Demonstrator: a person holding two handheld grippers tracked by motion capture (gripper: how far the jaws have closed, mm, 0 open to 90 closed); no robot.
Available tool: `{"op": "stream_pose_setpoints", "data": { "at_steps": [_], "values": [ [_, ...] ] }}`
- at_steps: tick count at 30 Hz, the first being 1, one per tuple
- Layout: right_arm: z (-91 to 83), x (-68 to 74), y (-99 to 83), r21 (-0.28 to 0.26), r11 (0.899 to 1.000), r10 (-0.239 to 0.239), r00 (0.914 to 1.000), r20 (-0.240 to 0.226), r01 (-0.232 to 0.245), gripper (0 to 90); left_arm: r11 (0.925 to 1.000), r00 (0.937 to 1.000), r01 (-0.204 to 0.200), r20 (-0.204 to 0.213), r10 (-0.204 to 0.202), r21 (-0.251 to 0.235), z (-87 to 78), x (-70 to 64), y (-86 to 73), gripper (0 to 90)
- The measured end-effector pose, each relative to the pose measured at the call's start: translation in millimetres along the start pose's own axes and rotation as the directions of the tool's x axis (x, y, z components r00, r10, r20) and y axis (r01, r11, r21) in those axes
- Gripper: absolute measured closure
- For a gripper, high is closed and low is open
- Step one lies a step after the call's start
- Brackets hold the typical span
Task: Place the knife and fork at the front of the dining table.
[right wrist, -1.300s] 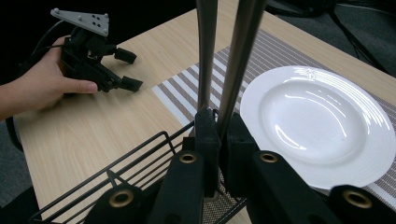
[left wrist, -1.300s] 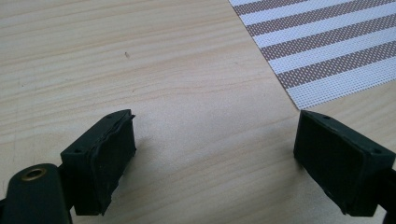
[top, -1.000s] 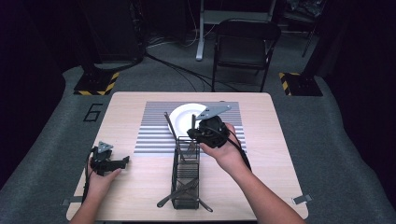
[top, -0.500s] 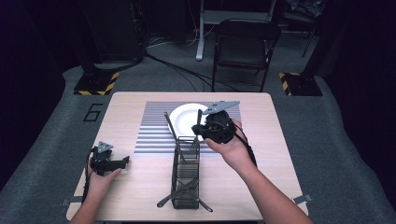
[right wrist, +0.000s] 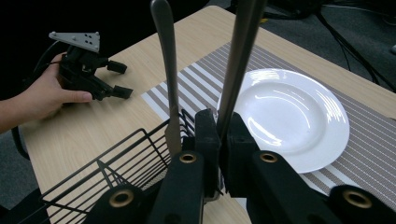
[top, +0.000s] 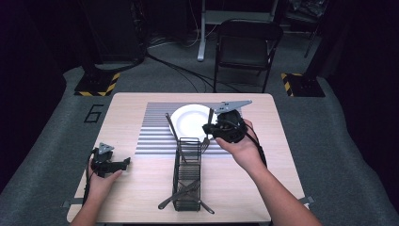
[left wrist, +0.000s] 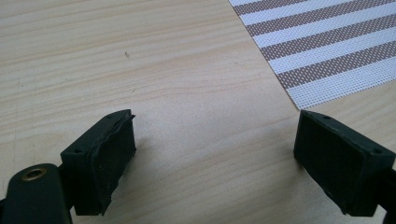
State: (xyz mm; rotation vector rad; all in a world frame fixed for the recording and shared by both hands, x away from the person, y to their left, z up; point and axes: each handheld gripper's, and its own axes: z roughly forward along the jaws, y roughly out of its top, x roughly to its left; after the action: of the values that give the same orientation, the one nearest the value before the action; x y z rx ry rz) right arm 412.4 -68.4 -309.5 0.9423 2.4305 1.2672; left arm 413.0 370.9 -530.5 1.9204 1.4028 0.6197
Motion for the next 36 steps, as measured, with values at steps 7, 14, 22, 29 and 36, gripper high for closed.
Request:
{"op": "stream_pose_setpoints", "data": {
  "at_steps": [7,14,22,29,36],
  "values": [
    [-2.0,-11.0,-9.1,0.009,1.000,0.024,0.9995,0.020,-0.024,86.6,1.0000,1.0000,0.000,0.000,0.000,0.000,0.0,0.0,0.0,12.5],
    [-0.8,-22.9,-18.9,0.013,0.999,0.048,0.9974,0.054,-0.048,86.6,1.0000,1.0000,0.001,0.000,-0.001,0.000,0.0,-0.1,0.0,12.5],
    [3.8,-37.5,-34.5,0.027,0.998,0.050,0.9933,0.104,-0.053,86.6,1.0000,1.0000,0.000,0.000,0.000,0.000,0.0,0.0,0.0,12.5],
    [10.3,-52.1,-47.7,0.021,0.996,0.084,0.9870,0.137,-0.088,86.6,1.0000,1.0000,0.000,0.000,0.000,0.000,0.0,0.0,0.0,12.5],
    [20.6,-62.0,-57.7,0.046,0.994,0.090,0.9804,0.175,-0.100,86.6,1.0000,1.0000,0.000,0.000,0.000,0.000,0.0,0.0,0.0,12.5]
  ]
}}
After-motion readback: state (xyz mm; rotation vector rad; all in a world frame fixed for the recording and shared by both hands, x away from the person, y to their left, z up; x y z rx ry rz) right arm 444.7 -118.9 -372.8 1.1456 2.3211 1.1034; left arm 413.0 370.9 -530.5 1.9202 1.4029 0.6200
